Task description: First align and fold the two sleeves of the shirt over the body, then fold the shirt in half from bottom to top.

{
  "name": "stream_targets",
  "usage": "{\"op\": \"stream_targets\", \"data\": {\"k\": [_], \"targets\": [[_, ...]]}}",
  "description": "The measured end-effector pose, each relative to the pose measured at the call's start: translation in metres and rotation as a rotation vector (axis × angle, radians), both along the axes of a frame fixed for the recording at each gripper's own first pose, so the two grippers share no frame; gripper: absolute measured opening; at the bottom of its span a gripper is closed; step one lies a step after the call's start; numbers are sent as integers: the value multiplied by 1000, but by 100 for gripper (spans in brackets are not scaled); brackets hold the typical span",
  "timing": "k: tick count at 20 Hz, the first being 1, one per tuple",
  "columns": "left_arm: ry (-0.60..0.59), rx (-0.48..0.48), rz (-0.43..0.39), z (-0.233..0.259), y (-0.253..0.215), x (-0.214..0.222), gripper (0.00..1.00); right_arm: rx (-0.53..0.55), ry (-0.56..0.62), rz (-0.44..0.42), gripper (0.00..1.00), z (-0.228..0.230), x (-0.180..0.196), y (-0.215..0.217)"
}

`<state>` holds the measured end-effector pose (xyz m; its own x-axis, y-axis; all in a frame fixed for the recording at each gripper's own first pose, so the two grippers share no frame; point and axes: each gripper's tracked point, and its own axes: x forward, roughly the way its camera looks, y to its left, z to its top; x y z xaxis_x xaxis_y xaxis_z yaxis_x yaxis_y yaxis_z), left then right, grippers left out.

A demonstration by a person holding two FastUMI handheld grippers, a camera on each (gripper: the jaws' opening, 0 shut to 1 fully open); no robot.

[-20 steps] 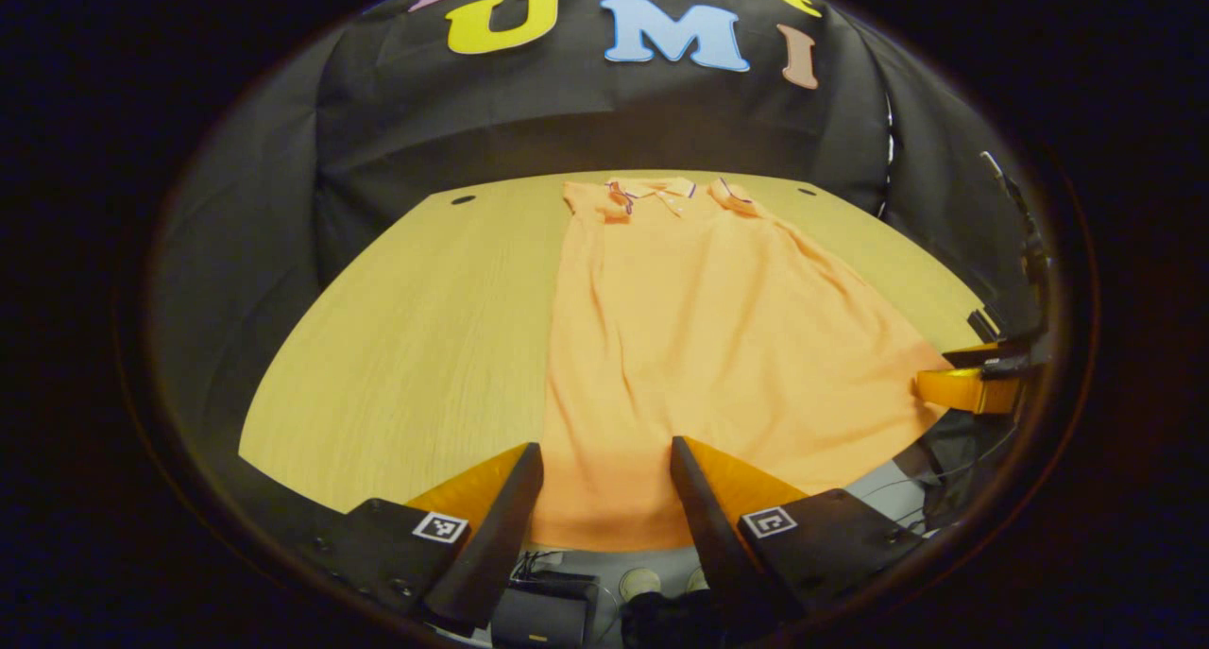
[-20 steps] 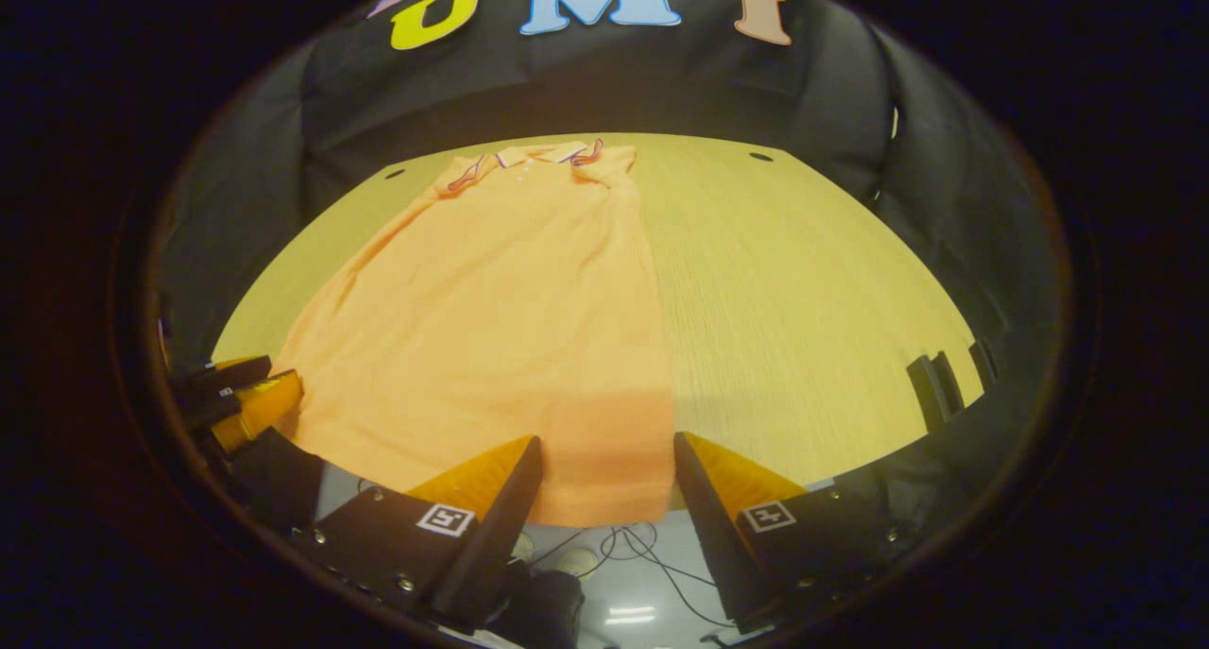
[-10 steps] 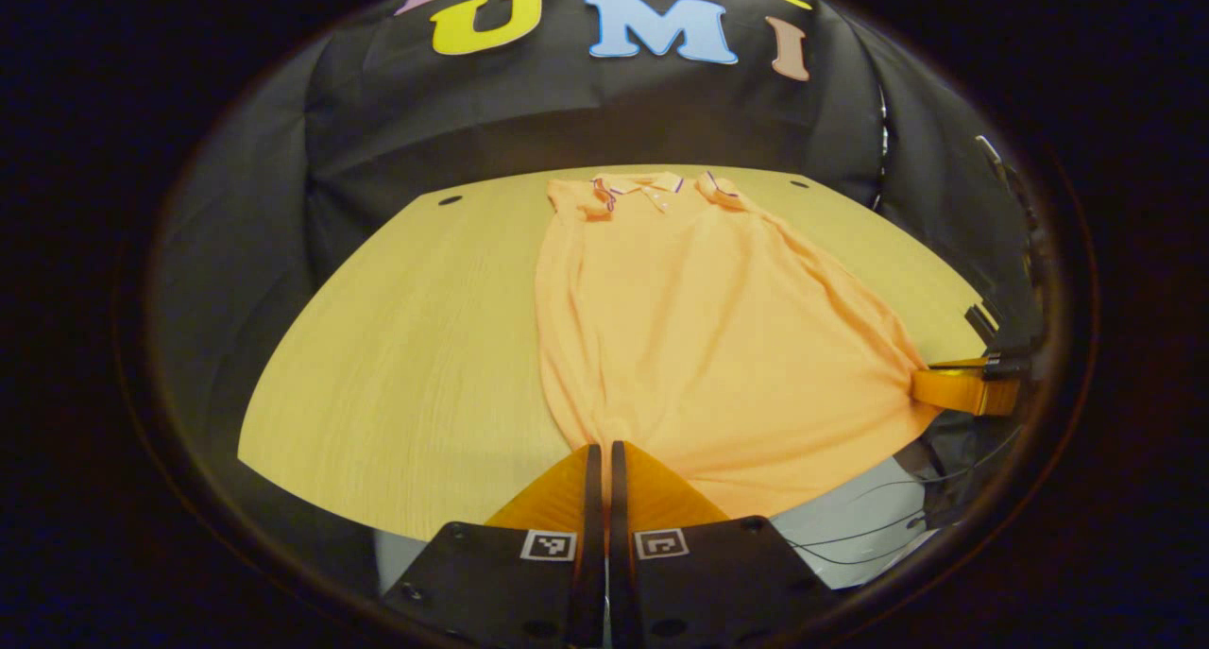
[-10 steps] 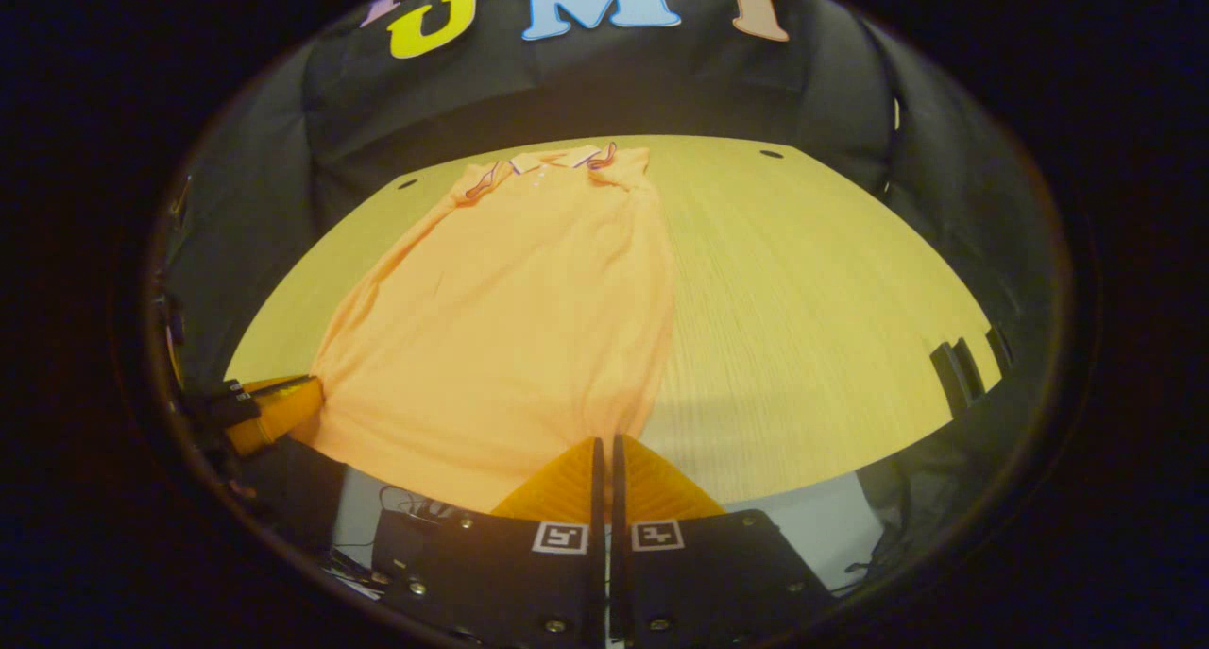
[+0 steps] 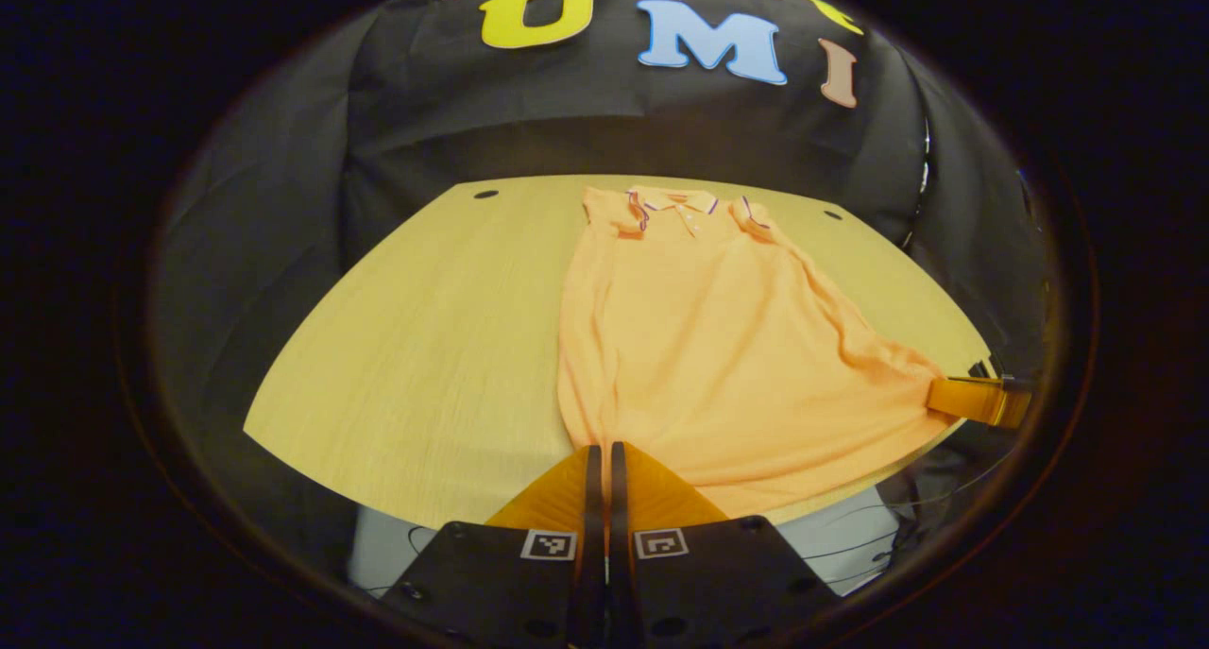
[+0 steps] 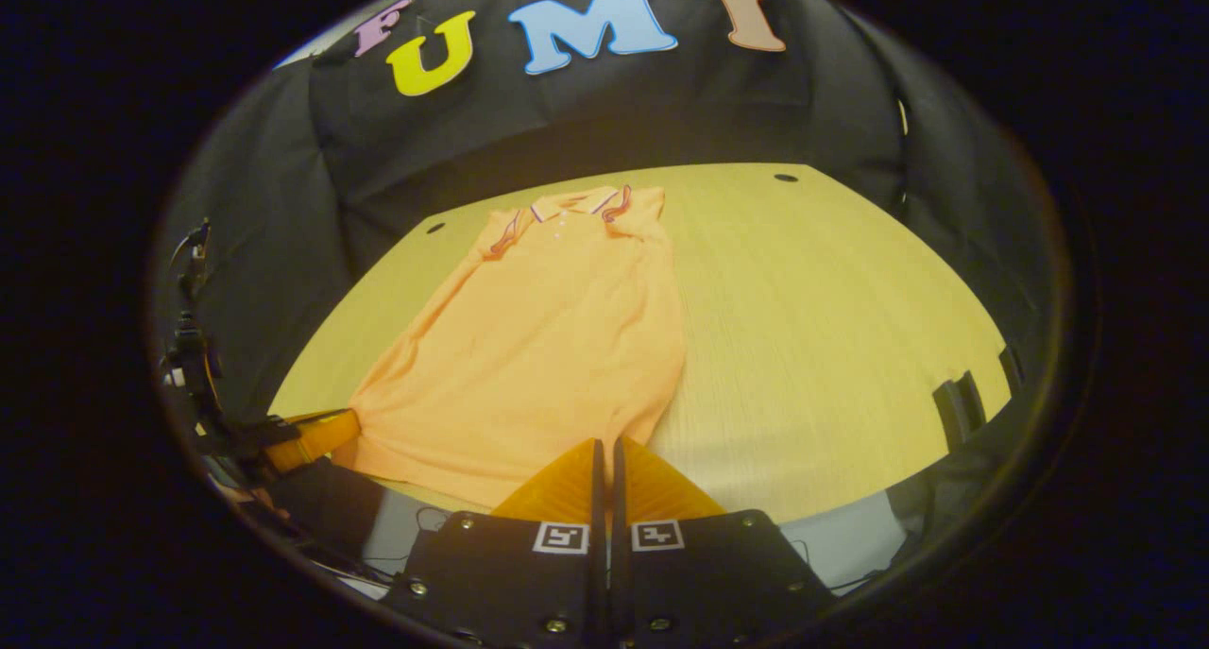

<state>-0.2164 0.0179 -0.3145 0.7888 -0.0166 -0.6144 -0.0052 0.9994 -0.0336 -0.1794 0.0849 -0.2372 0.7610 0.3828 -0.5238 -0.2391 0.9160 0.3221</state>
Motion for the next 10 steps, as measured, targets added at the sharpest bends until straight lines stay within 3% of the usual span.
{"op": "stream_targets", "data": {"k": [10], "targets": [[-152,-18,-34,79,-14,79,9,23,-167,-49,2,83,64,-13]]}}
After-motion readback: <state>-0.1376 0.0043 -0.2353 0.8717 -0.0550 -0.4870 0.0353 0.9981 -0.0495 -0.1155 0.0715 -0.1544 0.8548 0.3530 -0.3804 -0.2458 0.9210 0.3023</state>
